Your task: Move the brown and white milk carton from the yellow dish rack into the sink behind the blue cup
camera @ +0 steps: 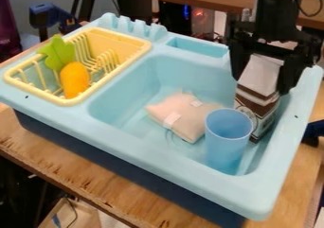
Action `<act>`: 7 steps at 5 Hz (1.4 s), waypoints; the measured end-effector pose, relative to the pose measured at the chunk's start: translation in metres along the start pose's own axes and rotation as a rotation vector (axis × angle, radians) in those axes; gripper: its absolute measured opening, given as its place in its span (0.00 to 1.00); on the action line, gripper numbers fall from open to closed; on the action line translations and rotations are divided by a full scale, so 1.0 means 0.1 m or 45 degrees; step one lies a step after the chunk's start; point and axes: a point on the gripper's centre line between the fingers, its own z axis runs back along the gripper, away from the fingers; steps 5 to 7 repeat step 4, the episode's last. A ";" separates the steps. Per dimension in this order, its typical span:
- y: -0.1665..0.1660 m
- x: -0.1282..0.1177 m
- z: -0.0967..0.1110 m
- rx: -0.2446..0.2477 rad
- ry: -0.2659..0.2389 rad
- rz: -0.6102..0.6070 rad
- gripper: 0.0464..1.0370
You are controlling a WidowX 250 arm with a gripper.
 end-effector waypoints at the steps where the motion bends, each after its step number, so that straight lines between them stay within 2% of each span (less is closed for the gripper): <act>1: 0.03 -0.03 0.25 0.020 -0.078 0.042 0.97; 2: 0.05 -0.12 0.55 0.024 -0.170 0.103 0.97; 3: 0.04 -0.38 0.80 0.041 -0.206 0.131 0.97; 4: 0.05 -0.63 0.94 0.063 -0.178 0.121 0.97; 7: 0.05 -0.63 0.94 0.063 -0.178 0.121 0.97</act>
